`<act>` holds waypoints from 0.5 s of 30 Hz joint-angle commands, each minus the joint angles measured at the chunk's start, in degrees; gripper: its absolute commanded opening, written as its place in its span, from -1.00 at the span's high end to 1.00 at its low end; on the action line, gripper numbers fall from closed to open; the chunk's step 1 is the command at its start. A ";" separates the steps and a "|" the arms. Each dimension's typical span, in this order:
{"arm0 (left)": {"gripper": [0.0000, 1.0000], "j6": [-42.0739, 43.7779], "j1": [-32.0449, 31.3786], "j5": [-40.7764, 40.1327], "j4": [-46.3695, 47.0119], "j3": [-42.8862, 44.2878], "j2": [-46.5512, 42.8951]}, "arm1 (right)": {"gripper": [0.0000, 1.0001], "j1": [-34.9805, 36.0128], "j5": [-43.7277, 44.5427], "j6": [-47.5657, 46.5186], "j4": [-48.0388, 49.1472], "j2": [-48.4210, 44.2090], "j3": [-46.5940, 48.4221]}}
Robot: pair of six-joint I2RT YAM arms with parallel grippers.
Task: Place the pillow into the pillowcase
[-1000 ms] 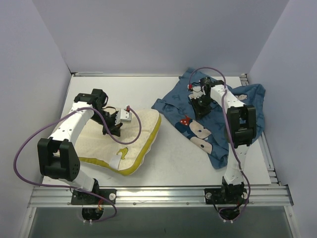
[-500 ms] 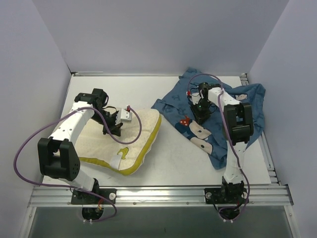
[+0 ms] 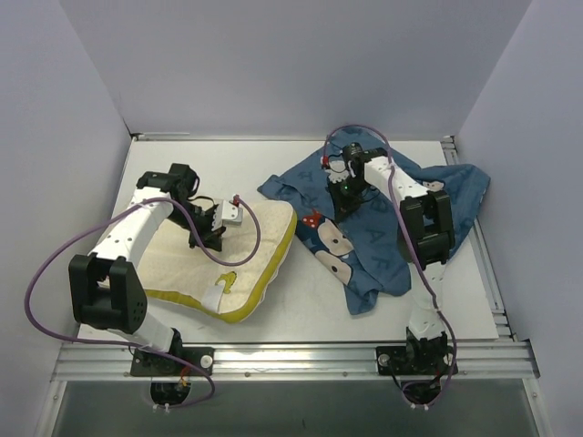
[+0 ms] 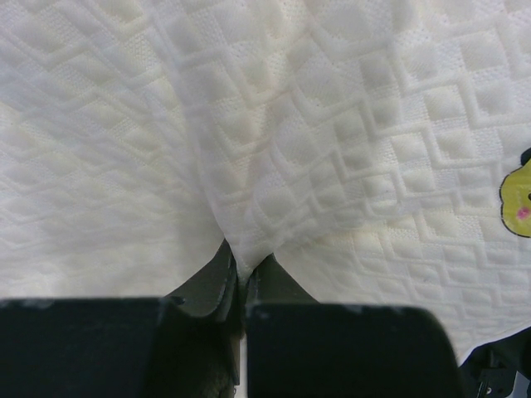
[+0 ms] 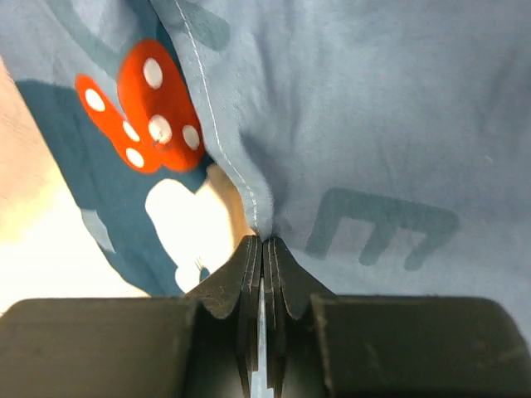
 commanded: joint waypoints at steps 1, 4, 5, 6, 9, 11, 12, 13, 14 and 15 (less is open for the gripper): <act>1.00 -0.12 0.16 3.57 -2.38 0.87 -3.78 | 1.00 -3.46 -1.25 2.53 -2.43 -5.40 1.14; 1.00 -0.12 0.07 3.84 -2.38 0.08 -4.22 | 1.00 -5.32 -1.42 2.00 -2.69 -7.43 -0.36; 1.00 -0.29 -0.02 4.01 -2.38 0.08 -4.31 | 1.00 -6.02 -1.51 1.65 -2.87 -8.40 -0.71; 1.00 -0.47 -0.02 4.27 -2.38 0.34 -4.22 | 1.00 -6.38 -1.60 1.13 -3.13 -8.84 -1.24; 1.00 -2.04 -0.72 4.19 -2.03 1.91 -3.52 | 1.00 -7.17 -4.23 0.94 -4.62 -10.51 -2.11; 1.00 -3.62 -2.29 4.28 -2.03 3.41 -2.38 | 1.00 -8.04 -8.00 1.91 -4.89 -12.01 -2.38; 1.00 -5.81 -3.17 4.36 -2.03 4.29 -1.94 | 1.00 -8.48 -9.67 2.70 -4.80 -12.53 -2.30; 1.00 -7.31 -4.14 4.45 -2.11 6.56 -1.41 | 1.00 -8.84 -10.91 4.10 -4.80 -12.97 -1.95; 1.00 -8.98 -7.37 4.37 -2.03 7.97 -0.19 | 1.00 -9.10 -13.18 4.89 -4.71 -13.59 -1.51; 1.00 -13.00 -8.97 4.37 -1.76 9.29 0.34 | 1.00 -9.63 -14.16 5.42 -4.80 -13.77 -0.98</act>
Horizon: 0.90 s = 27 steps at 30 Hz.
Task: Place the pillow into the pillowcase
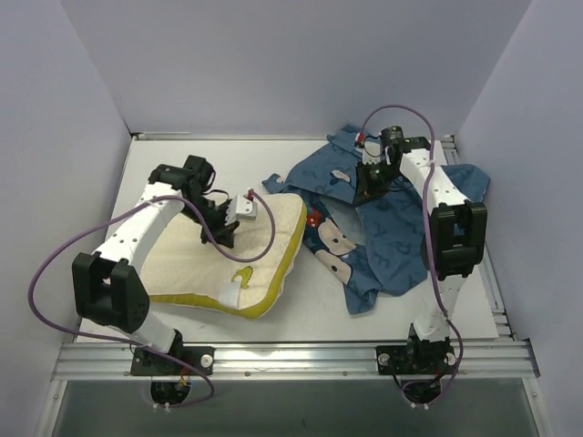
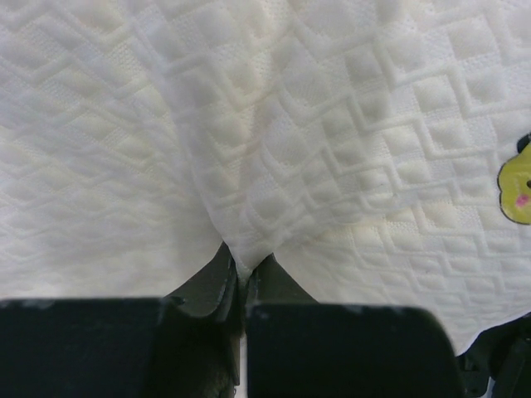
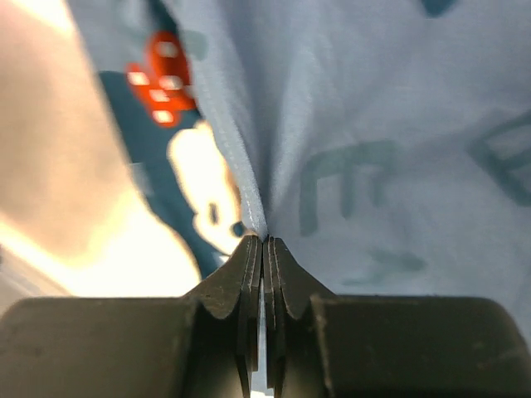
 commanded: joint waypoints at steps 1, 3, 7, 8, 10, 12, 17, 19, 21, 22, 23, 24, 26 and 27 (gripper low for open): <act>1.00 -10.58 -6.85 4.34 0.11 7.94 1.35 | 1.00 -0.95 -7.61 3.35 -2.99 -4.30 1.55; 1.00 -17.76 -11.60 3.56 2.49 11.73 3.46 | 1.00 -1.65 -9.63 3.62 -2.99 -5.36 1.82; 1.00 -25.44 -18.11 0.31 5.29 14.02 7.50 | 1.00 -3.23 -12.45 4.58 -2.99 -7.38 1.21; 1.00 -28.15 -19.52 -1.79 6.26 13.07 9.16 | 1.00 -3.59 -12.89 4.76 -2.99 -7.64 0.60; 1.00 -30.46 -22.95 -4.44 9.07 12.36 10.93 | 1.00 -4.46 -13.86 4.94 -2.90 -8.43 0.33; 1.00 -31.69 -25.31 -4.62 9.87 12.79 14.00 | 1.00 -4.91 -14.56 5.03 -2.72 -9.05 -0.19; 1.00 -36.51 -28.67 -6.64 13.65 17.09 21.64 | 1.00 -5.52 -17.19 4.59 -2.90 -11.33 -1.25; 1.00 -38.89 -28.58 -6.91 13.74 22.70 24.20 | 1.00 -5.53 -17.72 3.71 -2.90 -12.56 -2.65; 1.00 -42.15 -28.32 -6.47 13.48 26.66 27.10 | 1.00 -5.44 -17.99 3.27 -3.07 -13.35 -4.66; 1.00 -42.76 -28.41 -6.21 13.22 30.42 27.89 | 1.00 -5.44 -18.08 2.75 -2.99 -14.05 -5.37; 1.00 -43.81 -28.58 -6.21 13.04 31.85 28.94 | 1.00 -5.44 -18.42 2.57 -3.07 -14.50 -6.16; 1.00 -44.43 -28.67 -6.21 12.95 33.52 29.56 | 1.00 -5.35 -18.60 2.48 -2.99 -14.76 -6.69; 1.00 -46.97 -28.76 -6.47 12.60 38.35 32.10 | 1.00 -5.35 -19.56 2.13 -3.07 -15.73 -8.10; 1.00 -47.86 -28.58 -6.82 12.60 39.85 33.25 | 1.00 -5.26 -19.74 2.04 -3.07 -15.91 -8.54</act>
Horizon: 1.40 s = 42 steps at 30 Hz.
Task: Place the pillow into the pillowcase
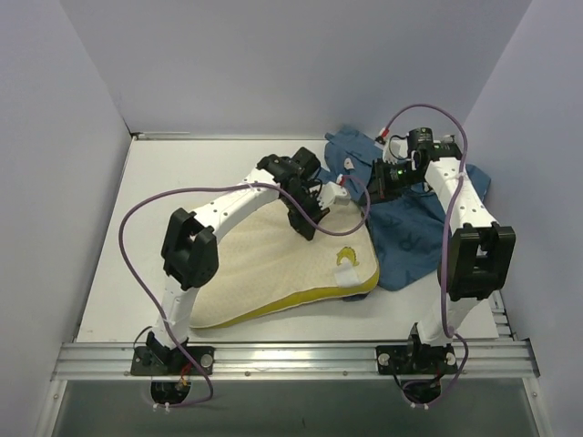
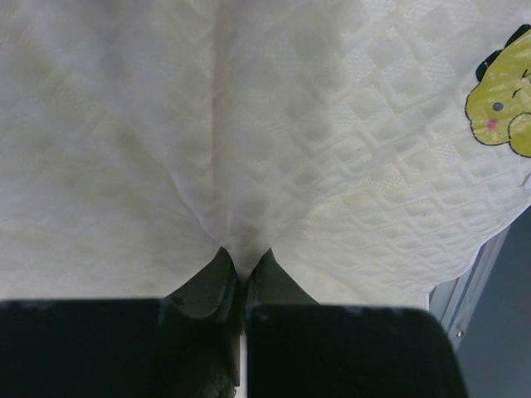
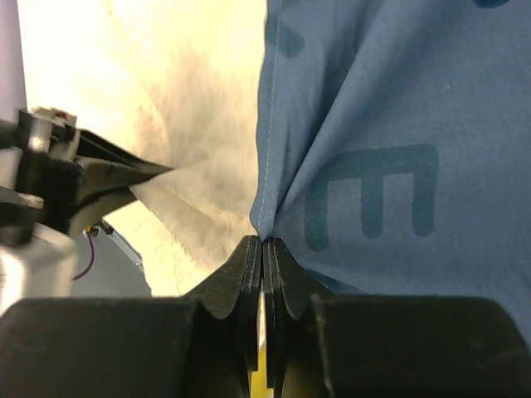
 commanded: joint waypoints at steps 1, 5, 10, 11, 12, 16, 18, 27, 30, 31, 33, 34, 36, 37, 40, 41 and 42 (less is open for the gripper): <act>1.00 -6.55 0.16 0.64 1.89 8.54 2.26 | 1.00 0.40 -3.35 -1.22 -2.13 -3.40 -1.94; 1.00 -8.93 1.48 0.44 1.89 16.96 7.54 | 1.00 0.31 -2.48 -1.57 -2.31 -4.46 -3.79; 1.00 -10.17 0.34 -10.50 8.46 15.06 6.41 | 1.00 0.22 -2.21 -1.22 -2.13 -5.25 -3.71; 1.00 -10.17 0.42 -13.58 9.79 13.75 6.41 | 1.00 0.14 -1.95 -1.22 -2.31 -5.25 -3.36; 1.00 -10.69 0.86 -18.05 12.85 11.13 6.41 | 1.00 0.14 -1.77 -1.57 -2.22 -5.43 -3.27; 1.00 -22.35 9.45 -19.68 20.50 6.37 6.40 | 1.00 -0.48 -0.20 -2.19 -2.49 -6.13 -4.14; 1.00 -24.67 9.48 -21.25 21.40 5.92 7.02 | 1.00 -0.57 -0.10 -2.27 -2.40 -6.22 -4.58; 0.76 -32.14 7.01 -19.88 29.22 -5.33 2.01 | 0.96 -0.48 -0.63 -3.24 -3.89 -4.64 -2.74; 0.17 -28.99 7.98 -7.84 31.41 -8.31 -1.75 | 0.87 -0.22 0.07 -2.98 -3.80 -3.33 -2.13; -0.09 -26.62 8.07 -4.50 32.20 -9.80 -5.42 | 0.86 0.04 0.42 -2.98 -3.80 -2.88 -1.86; -0.28 -17.93 7.81 4.11 32.39 -14.54 -9.48 | 0.88 0.14 1.13 -2.80 -3.54 -1.31 -0.63; -0.40 -14.59 7.63 6.49 31.78 -16.39 -13.42 | 0.90 0.22 1.21 -2.63 -3.45 -0.69 -0.11; -0.81 -3.87 6.84 9.75 28.20 -20.43 -16.78 | 0.99 0.31 0.95 -1.67 -2.84 0.80 1.48; -0.83 -0.18 4.75 9.51 26.00 -21.15 -18.71 | 1.00 0.14 0.34 -1.31 -2.84 1.25 1.83; -0.86 12.91 -1.04 3.89 21.40 -25.17 -20.83 | 1.00 0.57 -0.71 -0.61 -2.22 1.78 2.45; -0.95 13.99 -2.72 2.23 21.84 -26.77 -21.28 | 1.00 0.92 -0.98 -0.60 -2.22 1.87 2.36; -0.95 14.35 -4.05 0.38 24.02 -28.00 -21.45 | 1.00 1.10 -1.33 -0.60 -2.31 1.78 2.10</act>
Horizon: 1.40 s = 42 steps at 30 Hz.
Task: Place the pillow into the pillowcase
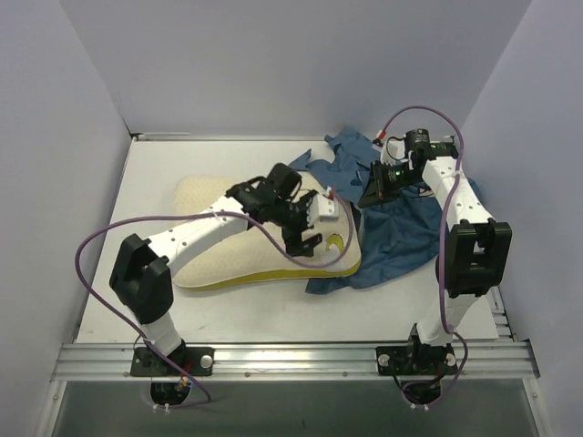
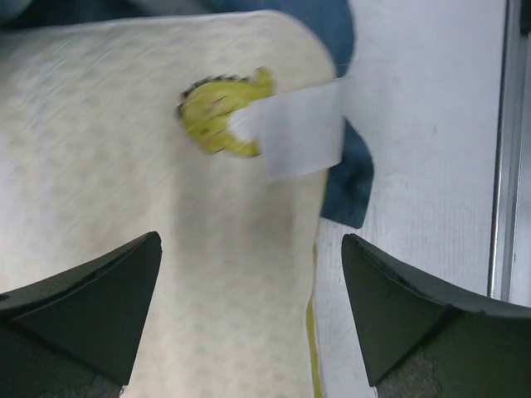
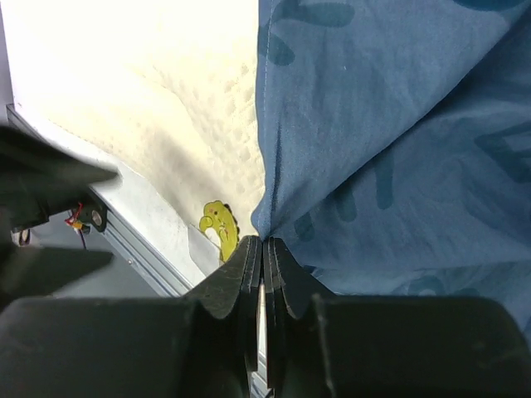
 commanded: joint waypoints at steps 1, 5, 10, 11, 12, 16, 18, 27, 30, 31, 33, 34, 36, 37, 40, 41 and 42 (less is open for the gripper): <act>-0.95 13.52 -5.96 -4.32 -1.04 -6.21 -1.02 | 1.00 1.01 -2.21 0.71 -1.61 -0.01 1.53; -0.95 13.10 -9.65 -13.38 9.76 -12.89 -0.06 | 1.00 2.16 -2.73 0.79 -1.52 -1.07 -0.58; -0.82 13.81 -10.63 -22.19 16.99 -13.27 7.31 | 0.89 2.60 -2.39 1.15 -1.61 -2.91 -4.44; -0.69 13.10 -10.45 -22.37 16.47 -11.00 8.37 | 0.86 2.34 -2.30 1.06 -1.61 -3.78 -6.02; -0.53 12.66 -9.93 -21.76 14.29 -9.85 9.34 | 0.82 2.16 -1.95 1.06 -1.52 -4.32 -6.73; 0.65 8.97 -7.65 -13.16 6.73 -2.91 12.33 | 0.11 0.23 1.11 1.76 -1.70 -6.86 -9.81; 1.00 6.34 -6.15 -4.94 0.86 2.87 12.87 | -0.11 -1.61 3.67 1.15 -2.05 -9.66 -12.09; 1.00 -10.89 3.26 19.46 -4.19 14.59 14.53 | -0.05 -6.64 8.08 2.45 -1.62 -14.08 -19.55; 1.00 -11.87 3.96 20.96 -4.36 16.62 15.50 | 0.04 -3.47 8.33 5.54 3.12 -13.90 -22.11; 1.00 -12.30 4.14 21.31 -4.45 16.97 15.68 | 0.05 -1.55 8.86 8.33 6.79 -13.90 -23.86; 1.00 -12.48 4.32 21.49 -5.15 17.76 16.12 | 0.04 1.35 9.48 10.45 10.41 -13.47 -25.10; 1.00 -12.66 4.40 21.49 -5.33 17.85 16.29 | -0.02 2.15 9.83 11.51 13.30 -12.94 -25.72; 1.00 -12.83 4.49 21.40 -5.24 17.94 16.21 | -0.12 3.56 11.14 12.92 15.08 -11.36 -25.81; 1.00 -12.84 4.58 21.40 -5.24 18.02 16.38 | -0.21 4.44 11.93 13.10 16.65 -10.92 -25.90; 1.00 -13.53 5.02 21.31 -5.33 18.55 16.73 | -0.29 4.79 16.13 15.38 21.57 -9.69 -27.56; 1.00 -13.71 5.19 21.31 -5.42 18.64 16.73 | -0.29 4.62 17.38 16.17 22.46 -8.90 -28.18; 1.00 -14.15 5.37 21.31 -5.42 18.55 16.56 | -0.27 4.71 18.70 17.31 22.99 -8.54 -28.27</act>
